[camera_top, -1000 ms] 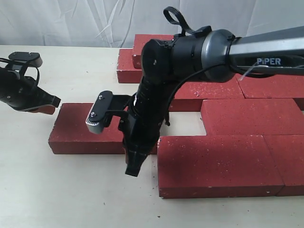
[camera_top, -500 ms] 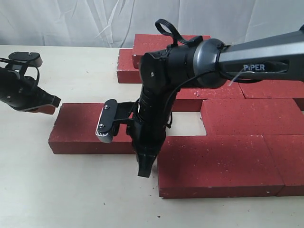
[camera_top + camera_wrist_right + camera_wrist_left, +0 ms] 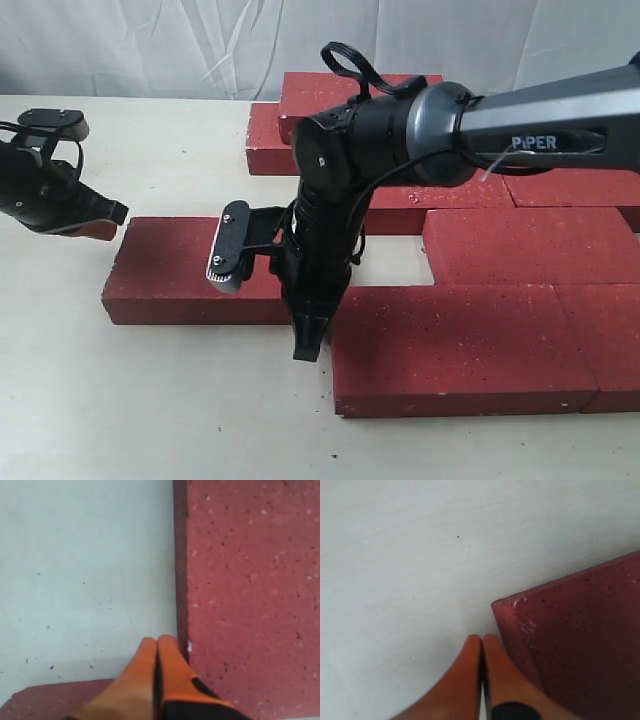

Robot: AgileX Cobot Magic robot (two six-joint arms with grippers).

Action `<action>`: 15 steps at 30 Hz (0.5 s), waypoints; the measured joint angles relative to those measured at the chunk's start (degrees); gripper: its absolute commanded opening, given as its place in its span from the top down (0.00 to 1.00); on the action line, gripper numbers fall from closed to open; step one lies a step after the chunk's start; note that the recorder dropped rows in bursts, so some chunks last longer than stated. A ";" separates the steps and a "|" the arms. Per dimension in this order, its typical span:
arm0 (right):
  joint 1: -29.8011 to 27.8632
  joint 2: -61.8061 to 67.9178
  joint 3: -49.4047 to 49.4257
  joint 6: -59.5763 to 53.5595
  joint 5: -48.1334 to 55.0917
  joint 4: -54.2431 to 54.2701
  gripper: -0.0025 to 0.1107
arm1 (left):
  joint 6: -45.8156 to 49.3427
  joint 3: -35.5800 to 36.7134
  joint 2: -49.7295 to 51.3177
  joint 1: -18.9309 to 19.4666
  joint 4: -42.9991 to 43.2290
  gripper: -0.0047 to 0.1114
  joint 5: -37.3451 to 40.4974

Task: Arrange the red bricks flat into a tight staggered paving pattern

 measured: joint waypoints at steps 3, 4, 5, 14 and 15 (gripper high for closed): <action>0.00 0.00 0.00 0.10 -0.20 -0.40 0.99 | 0.72 0.00 0.00 0.00 -0.98 0.96 0.00; 0.00 0.00 0.00 0.10 -0.45 -0.63 0.99 | 0.85 0.00 0.00 0.00 -0.98 0.96 0.10; 0.00 0.00 0.00 0.40 -1.31 -0.95 0.99 | 0.96 0.00 0.00 0.00 -1.07 0.96 0.19; 0.00 -0.40 0.00 3.93 -0.19 -2.57 0.99 | 1.60 0.00 0.00 0.00 -1.35 0.96 1.35; 0.00 -1.03 0.00 3.93 0.11 -1.48 0.99 | 2.14 0.00 0.00 0.00 -1.35 0.96 1.35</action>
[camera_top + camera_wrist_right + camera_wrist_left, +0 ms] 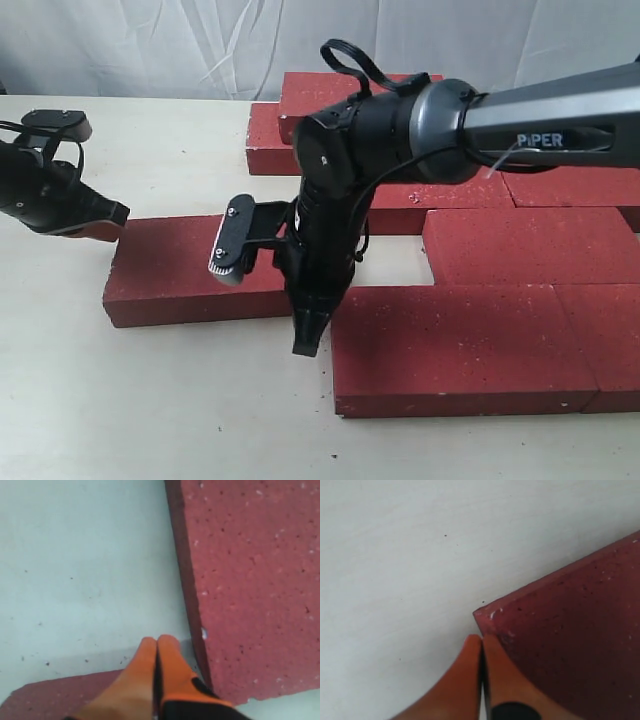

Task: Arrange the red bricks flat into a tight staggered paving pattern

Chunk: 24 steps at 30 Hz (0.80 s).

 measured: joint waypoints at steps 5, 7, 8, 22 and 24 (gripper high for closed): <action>-0.12 -5.32 0.00 0.76 0.31 3.70 0.99 | 0.61 -0.53 0.00 0.00 -0.28 0.96 -1.24; -1.33 -7.45 0.27 2.38 0.02 3.84 0.99 | 0.76 -0.66 0.00 0.00 -0.55 0.96 -1.78; -2.34 -8.09 0.60 3.51 -0.93 3.21 0.99 | 0.76 -0.66 0.00 0.00 -0.55 0.96 -1.78; -13.12 -5.03 3.74 18.86 -13.99 -0.23 0.99 | 0.76 -0.66 1.17 0.00 -1.01 0.96 -0.58; -13.12 -5.03 3.74 18.86 -14.29 -0.23 0.99 | 0.36 -0.66 1.58 0.00 -0.89 0.96 -2.43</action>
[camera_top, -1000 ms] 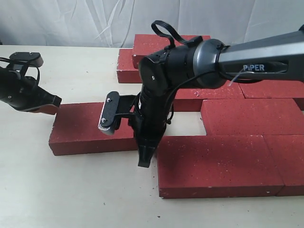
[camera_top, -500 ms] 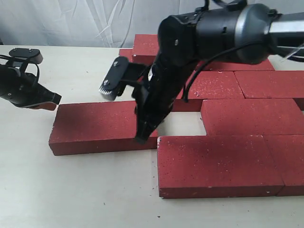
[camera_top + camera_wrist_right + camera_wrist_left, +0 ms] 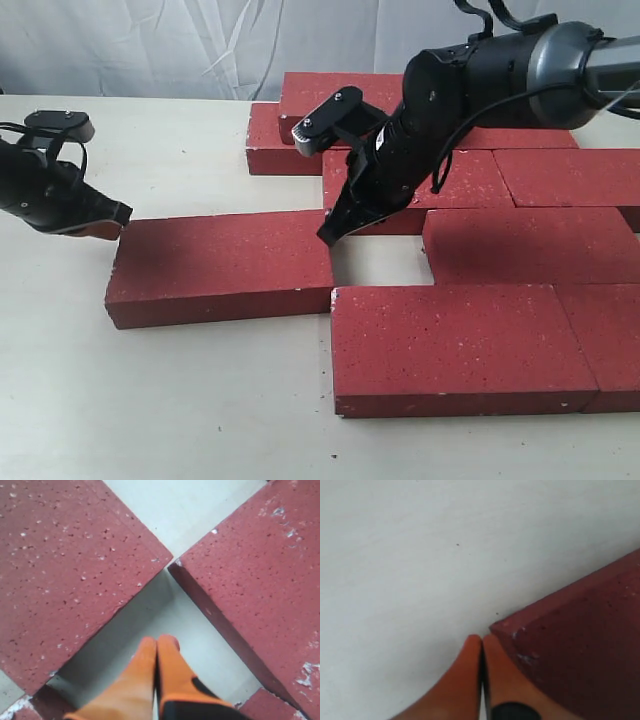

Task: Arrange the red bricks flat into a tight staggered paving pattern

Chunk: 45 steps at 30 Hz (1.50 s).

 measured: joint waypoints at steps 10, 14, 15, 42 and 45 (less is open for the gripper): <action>0.00 0.00 0.00 0.12 -0.60 0.00 0.99 | -1.34 0.00 0.24 1.36 0.39 0.96 2.65; 0.00 0.00 0.00 0.12 -0.60 0.00 0.99 | -1.34 0.00 1.79 0.72 0.95 0.96 3.46; 0.00 0.00 0.00 0.12 -0.60 0.00 0.99 | -1.34 0.00 2.13 0.62 0.83 0.96 3.23; 0.00 0.00 0.00 0.12 1.28 -4.03 0.99 | 3.10 -1.75 3.87 -1.28 -4.87 0.96 -1.92; 0.00 -1.26 0.11 0.93 5.23 -8.14 0.99 | 1.21 -1.75 2.28 0.78 -3.10 0.96 0.57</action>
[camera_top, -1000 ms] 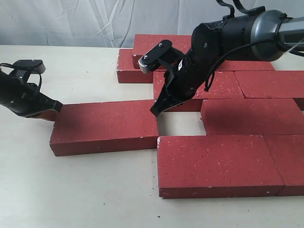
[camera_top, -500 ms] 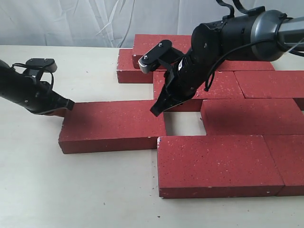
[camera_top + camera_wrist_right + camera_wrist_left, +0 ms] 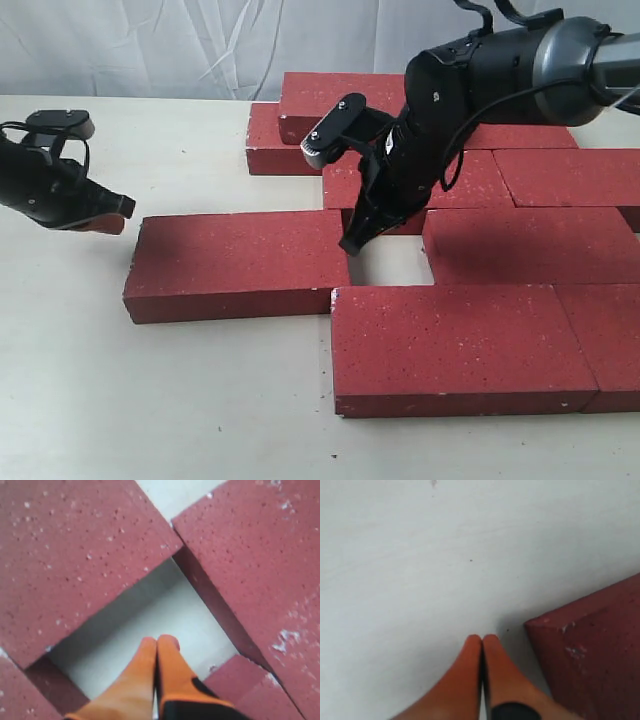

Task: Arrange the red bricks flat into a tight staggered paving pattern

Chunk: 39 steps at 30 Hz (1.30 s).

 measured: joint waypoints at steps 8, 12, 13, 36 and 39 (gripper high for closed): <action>-3.63 -5.76 1.53 4.24 0.71 -2.82 0.99 | -7.51 -0.30 -1.37 1.29 8.86 0.96 8.02; -8.15 -6.95 4.06 4.48 0.68 -3.23 0.99 | -8.02 -0.34 0.64 -0.41 9.94 0.96 7.89; -9.51 -7.19 4.22 4.48 0.68 -3.05 0.99 | -8.02 -0.34 1.12 -1.20 10.05 0.96 7.79; -13.65 -8.25 4.51 4.54 0.02 1.09 0.99 | -8.23 -0.43 1.49 -10.06 8.45 0.96 1.16; -13.65 -8.25 4.51 4.54 -0.09 1.32 0.99 | -8.23 -0.43 1.49 -11.78 7.98 0.96 -0.23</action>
